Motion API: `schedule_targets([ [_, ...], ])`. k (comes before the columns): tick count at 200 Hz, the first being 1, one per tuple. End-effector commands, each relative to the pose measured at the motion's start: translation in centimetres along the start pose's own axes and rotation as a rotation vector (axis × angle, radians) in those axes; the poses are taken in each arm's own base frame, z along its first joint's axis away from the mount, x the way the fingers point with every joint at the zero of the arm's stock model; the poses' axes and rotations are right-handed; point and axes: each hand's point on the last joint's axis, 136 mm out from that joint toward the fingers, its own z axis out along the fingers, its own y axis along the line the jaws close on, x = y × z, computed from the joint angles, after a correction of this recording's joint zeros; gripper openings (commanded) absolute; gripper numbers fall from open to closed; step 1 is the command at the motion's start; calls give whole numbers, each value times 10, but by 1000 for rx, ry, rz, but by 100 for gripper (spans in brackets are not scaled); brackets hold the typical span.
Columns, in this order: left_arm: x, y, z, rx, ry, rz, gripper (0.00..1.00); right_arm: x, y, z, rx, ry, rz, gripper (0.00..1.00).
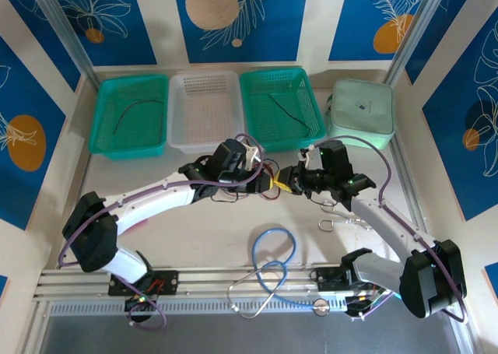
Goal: Untangle the cables
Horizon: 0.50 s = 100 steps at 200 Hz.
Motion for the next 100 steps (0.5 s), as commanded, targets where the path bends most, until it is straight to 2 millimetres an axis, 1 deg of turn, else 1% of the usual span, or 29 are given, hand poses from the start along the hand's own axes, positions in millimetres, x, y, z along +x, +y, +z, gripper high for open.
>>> schedule_targets([
  [1,-1,-9,-6,13,-3,15,0,5,0,2,-14,28,-7,13],
  [41,-1,-8,-6,6,-5,16,0,6,-5,1,7,23,-3,0],
  [73,-5,-3,-12,-22,-27,16,0,6,-15,-4,51,3,6,0],
  [100,-6,-3,-14,-21,-32,12,0,8,-21,-7,91,-1,0,0],
])
